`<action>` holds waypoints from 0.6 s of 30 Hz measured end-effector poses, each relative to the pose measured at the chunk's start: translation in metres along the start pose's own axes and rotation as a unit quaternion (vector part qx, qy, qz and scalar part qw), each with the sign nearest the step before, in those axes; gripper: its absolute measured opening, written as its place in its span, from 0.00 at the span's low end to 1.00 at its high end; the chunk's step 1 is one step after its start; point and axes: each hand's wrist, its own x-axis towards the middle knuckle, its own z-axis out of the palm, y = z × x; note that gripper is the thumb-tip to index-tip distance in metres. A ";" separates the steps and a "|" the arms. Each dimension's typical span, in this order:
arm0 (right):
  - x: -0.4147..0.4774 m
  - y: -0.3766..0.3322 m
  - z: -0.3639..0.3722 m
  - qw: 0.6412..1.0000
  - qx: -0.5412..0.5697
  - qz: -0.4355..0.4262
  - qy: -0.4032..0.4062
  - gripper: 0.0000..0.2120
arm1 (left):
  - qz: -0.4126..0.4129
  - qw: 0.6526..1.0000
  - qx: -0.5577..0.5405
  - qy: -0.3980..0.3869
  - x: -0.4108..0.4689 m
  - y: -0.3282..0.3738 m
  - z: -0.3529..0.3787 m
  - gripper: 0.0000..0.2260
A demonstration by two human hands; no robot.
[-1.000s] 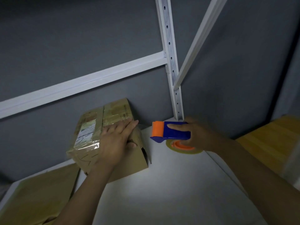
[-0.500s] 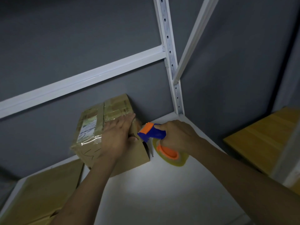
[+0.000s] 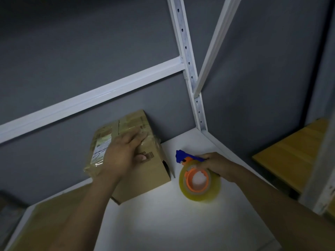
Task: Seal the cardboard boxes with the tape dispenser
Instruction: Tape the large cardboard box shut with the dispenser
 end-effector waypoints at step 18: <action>0.077 -0.085 0.120 0.974 0.227 -0.007 0.022 0.27 | -0.020 1.000 0.007 -0.006 -0.008 -0.013 0.009 0.34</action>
